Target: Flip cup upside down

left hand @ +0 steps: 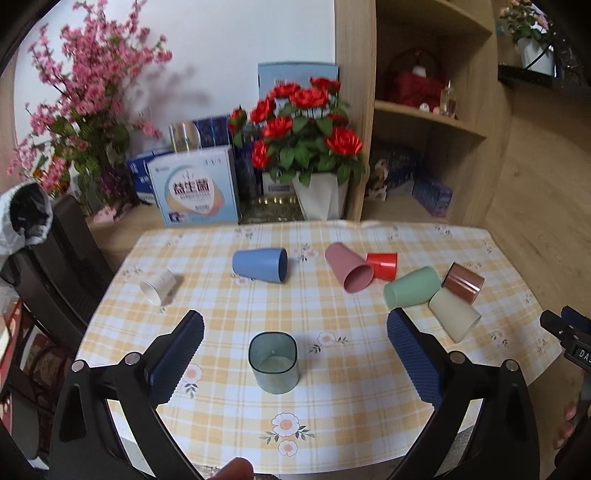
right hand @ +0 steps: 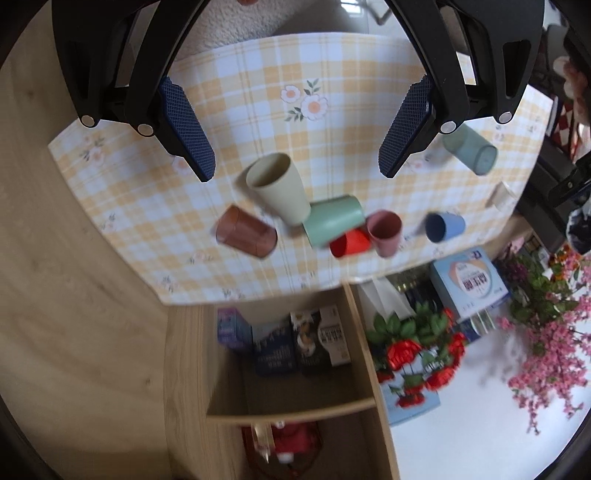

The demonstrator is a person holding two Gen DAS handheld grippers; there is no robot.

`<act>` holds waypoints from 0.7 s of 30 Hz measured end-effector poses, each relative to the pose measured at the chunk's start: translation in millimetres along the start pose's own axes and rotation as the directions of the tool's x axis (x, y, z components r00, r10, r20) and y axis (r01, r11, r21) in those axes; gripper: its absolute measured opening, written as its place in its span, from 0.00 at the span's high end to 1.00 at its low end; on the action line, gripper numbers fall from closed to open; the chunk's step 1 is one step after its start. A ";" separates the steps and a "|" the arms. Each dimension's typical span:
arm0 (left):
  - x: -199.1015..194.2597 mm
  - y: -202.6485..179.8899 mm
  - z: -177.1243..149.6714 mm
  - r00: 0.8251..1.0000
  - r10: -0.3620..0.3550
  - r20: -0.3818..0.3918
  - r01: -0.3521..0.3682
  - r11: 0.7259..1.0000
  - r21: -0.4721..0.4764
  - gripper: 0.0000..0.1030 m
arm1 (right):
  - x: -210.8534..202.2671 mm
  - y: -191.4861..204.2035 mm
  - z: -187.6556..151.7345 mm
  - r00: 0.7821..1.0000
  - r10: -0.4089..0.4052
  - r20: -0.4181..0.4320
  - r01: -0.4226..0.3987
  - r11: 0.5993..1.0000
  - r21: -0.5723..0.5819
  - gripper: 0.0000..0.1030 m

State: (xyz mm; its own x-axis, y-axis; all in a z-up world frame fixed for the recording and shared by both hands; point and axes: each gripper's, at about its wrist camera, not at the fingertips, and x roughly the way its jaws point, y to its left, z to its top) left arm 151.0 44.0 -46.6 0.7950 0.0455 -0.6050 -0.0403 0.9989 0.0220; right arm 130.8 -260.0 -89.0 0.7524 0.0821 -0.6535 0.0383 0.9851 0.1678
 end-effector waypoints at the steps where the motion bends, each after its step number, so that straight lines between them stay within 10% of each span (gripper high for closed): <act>1: -12.8 -1.8 1.7 1.000 0.001 0.020 -0.001 1.000 -0.001 0.06 | -6.2 2.2 2.1 1.000 0.006 0.011 -0.006 1.000 -0.005 0.15; 21: -124.3 -0.3 -4.3 0.983 0.033 0.178 -0.021 0.997 -0.070 0.06 | -72.3 22.5 4.8 0.994 0.026 0.103 -0.019 0.998 -0.061 0.15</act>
State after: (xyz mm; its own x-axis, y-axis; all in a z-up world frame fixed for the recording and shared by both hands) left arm 49.5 38.0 25.2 0.8883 0.0791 -0.4524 -0.0994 0.9948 -0.0212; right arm 80.4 -244.4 -34.4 0.8171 0.0912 -0.5692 -0.0164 0.9907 0.1352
